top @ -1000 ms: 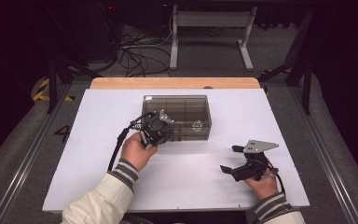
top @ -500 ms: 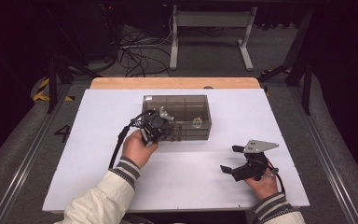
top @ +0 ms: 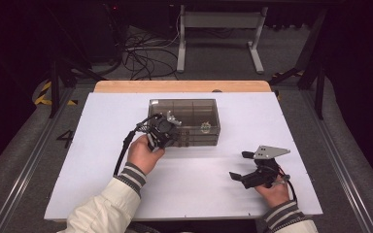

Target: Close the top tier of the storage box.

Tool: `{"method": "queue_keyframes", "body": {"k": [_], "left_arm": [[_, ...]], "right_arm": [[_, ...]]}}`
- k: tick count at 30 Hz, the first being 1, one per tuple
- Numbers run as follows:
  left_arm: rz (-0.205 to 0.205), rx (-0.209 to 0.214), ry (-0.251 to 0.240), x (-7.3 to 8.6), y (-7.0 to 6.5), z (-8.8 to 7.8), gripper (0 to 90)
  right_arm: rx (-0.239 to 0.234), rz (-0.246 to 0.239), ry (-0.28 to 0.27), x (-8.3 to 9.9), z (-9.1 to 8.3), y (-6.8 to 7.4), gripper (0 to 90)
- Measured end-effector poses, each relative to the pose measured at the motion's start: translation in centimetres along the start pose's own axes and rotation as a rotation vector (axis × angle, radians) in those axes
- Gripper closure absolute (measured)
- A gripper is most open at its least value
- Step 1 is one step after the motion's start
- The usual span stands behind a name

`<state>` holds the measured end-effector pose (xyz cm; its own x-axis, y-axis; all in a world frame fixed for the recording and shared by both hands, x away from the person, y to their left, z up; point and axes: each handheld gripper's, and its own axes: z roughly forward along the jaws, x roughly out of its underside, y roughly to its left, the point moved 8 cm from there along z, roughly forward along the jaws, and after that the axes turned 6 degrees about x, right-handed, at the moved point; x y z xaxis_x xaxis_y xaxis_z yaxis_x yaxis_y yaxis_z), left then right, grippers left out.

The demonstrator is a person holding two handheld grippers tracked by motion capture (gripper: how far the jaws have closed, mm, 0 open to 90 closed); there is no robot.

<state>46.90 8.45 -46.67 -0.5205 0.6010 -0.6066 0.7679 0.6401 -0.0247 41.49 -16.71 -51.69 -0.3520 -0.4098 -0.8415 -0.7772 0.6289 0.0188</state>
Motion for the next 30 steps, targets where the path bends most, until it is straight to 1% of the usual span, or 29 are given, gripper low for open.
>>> {"method": "queue_keyframes", "body": {"k": [1,2,3,4,5,8,11,15,17,18,20,21,22,25,30], "left_arm": [[-0.006,0.015,-0.002,0.0,-0.2,-0.1,89.7],[0.011,0.013,0.008,0.1,-0.2,-0.2,89.7],[0.002,0.014,0.005,0.1,-0.4,-0.3,89.6],[0.016,0.018,0.009,0.1,-0.5,-0.4,89.3],[0.02,0.016,0.011,0.1,-0.6,-0.6,89.0],[0.025,0.02,-0.008,0.0,-1.0,-1.1,88.6],[0.032,0.024,-0.015,0.0,-1.2,-1.5,88.6],[0.039,0.026,-0.026,-0.1,-1.3,-2.0,88.0],[0.033,0.031,-0.029,-0.1,-1.4,-2.1,87.6],[0.032,0.026,-0.036,-0.1,-1.4,-2.1,87.5],[0.033,0.037,-0.035,-0.1,-1.5,-2.2,87.0],[0.033,0.03,-0.037,-0.1,-1.5,-2.2,86.8],[0.031,0.033,-0.039,-0.1,-1.6,-2.3,86.6],[0.039,0.036,-0.04,0.0,-1.6,-2.6,85.6],[0.035,0.04,-0.067,-0.1,-1.6,-3.3,82.1]], "right_arm": [[0.0,0.001,-0.001,0.0,0.0,0.0,3.8],[0.0,0.0,0.0,0.0,0.0,0.0,3.8],[0.0,0.0,0.0,0.0,0.0,0.0,3.8],[0.0,0.001,0.0,0.0,0.0,0.0,3.8],[0.0,0.0,0.0,0.0,0.0,0.0,3.8],[0.0,-0.001,0.0,0.0,0.0,0.0,3.8],[0.0,-0.001,0.001,0.0,0.0,0.0,3.8],[0.001,-0.002,0.0,0.0,0.0,0.0,3.8],[-0.001,-0.001,0.0,0.0,0.0,0.0,3.8],[-0.001,0.0,0.0,0.0,0.0,0.0,3.8],[-0.002,-0.002,0.0,0.0,0.0,0.0,3.8],[-0.003,-0.003,0.0,0.0,0.0,0.0,3.8],[-0.003,-0.003,0.001,0.0,0.0,0.0,3.8],[-0.002,-0.004,0.001,0.0,0.0,0.1,3.8],[-0.003,-0.003,0.0,0.0,0.0,0.1,3.8]]}}
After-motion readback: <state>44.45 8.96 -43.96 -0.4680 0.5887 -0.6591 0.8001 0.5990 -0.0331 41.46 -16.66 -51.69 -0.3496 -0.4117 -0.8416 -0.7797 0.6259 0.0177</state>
